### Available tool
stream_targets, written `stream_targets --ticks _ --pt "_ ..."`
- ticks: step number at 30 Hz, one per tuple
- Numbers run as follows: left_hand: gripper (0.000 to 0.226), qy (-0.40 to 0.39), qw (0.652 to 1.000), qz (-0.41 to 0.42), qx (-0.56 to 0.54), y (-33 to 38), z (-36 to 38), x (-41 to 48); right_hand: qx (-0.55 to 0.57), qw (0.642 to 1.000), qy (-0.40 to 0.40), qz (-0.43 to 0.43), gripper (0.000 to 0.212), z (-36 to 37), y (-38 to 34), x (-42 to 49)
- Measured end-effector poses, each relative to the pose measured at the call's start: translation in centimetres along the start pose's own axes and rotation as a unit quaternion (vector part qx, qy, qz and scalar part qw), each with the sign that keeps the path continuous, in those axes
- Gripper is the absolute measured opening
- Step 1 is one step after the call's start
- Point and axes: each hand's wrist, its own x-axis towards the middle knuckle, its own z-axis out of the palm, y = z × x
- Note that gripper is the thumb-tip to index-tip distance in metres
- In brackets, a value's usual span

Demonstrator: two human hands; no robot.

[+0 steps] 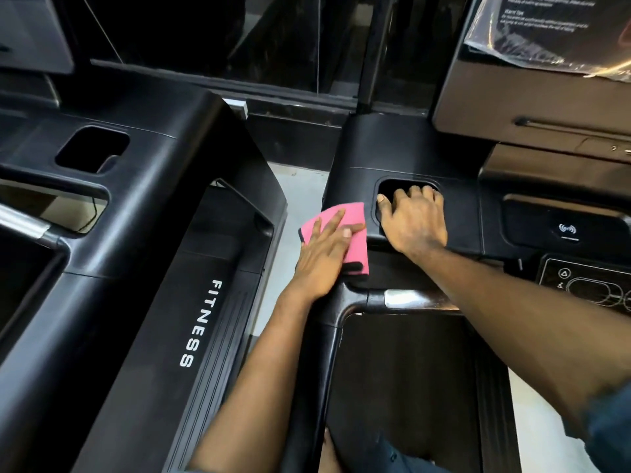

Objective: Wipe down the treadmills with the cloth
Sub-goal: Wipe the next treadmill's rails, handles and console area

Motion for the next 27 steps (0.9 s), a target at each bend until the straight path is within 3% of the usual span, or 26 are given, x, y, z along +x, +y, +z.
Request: stream_targets --ticks 2,6,9,12,16,22,27 --pt "0.043 0.006 1.0 0.0 0.025 -0.6 0.3 1.6 0.005 1.0 0.005 0.002 0.062 0.0 0.1 -0.1" --pt "0.069 0.009 1.0 0.012 0.014 -2.1 0.4 -1.5 0.021 1.0 0.007 0.002 0.062 -0.2 0.2 -0.2" --pt "0.062 -0.025 0.999 -0.007 -0.022 -3.3 0.1 -6.3 0.021 1.0 0.007 0.002 0.061 -0.3 0.1 -0.3" --pt "0.062 0.013 0.998 -0.04 -0.043 -3.0 -0.2 -8.3 0.021 1.0 0.008 0.007 0.061 -0.3 0.0 -0.2" --pt "0.048 0.073 0.994 -0.05 0.067 -0.4 1.9 -4.7 0.031 1.0 0.002 0.001 0.061 -0.3 0.1 -0.4" --pt "0.061 0.068 0.991 -0.107 0.036 -0.3 0.6 5.2 0.032 0.999 0.005 0.005 0.057 -0.2 0.2 -0.2" --pt "0.046 0.074 0.986 -0.029 0.147 0.9 2.5 -1.3 0.036 0.999 -0.008 0.0 0.055 -0.5 0.2 -0.4"
